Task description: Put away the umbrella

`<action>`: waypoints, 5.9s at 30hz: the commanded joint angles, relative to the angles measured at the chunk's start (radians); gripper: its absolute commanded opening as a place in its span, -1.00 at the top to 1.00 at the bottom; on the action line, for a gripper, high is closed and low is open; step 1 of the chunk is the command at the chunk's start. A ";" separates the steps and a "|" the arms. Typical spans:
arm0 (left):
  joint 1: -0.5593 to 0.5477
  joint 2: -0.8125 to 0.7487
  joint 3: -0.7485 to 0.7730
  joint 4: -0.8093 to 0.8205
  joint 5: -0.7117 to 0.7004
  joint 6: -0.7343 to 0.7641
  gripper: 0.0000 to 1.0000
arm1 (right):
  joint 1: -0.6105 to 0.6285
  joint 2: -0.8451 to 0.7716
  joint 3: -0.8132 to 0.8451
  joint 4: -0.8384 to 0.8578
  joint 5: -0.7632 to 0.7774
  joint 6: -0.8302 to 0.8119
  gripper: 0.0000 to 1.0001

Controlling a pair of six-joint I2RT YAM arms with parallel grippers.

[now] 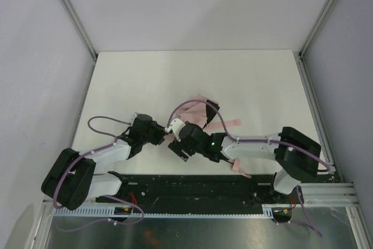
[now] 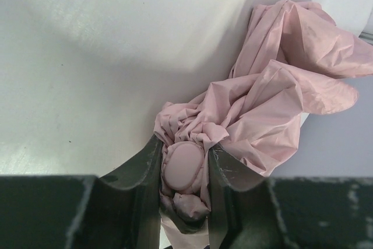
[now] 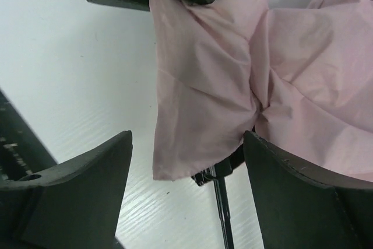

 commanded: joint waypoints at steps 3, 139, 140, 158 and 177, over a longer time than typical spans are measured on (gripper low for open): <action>0.016 -0.006 0.006 -0.038 -0.069 -0.027 1.00 | 0.068 0.131 0.083 0.093 0.269 -0.129 -0.57; 0.082 -0.315 -0.059 -0.147 0.064 -0.113 -0.99 | -0.446 0.546 -0.006 0.407 -1.041 0.381 1.00; 0.074 -0.299 -0.052 -0.147 0.060 -0.115 -0.99 | -0.455 0.561 -0.005 0.416 -1.053 0.398 1.00; -0.095 0.010 0.055 -0.142 -0.190 -0.178 -0.82 | -0.523 0.693 0.042 0.451 -1.128 0.492 1.00; -0.120 0.133 0.093 -0.134 -0.288 -0.039 0.99 | -0.483 0.548 0.150 0.158 -0.991 0.310 0.98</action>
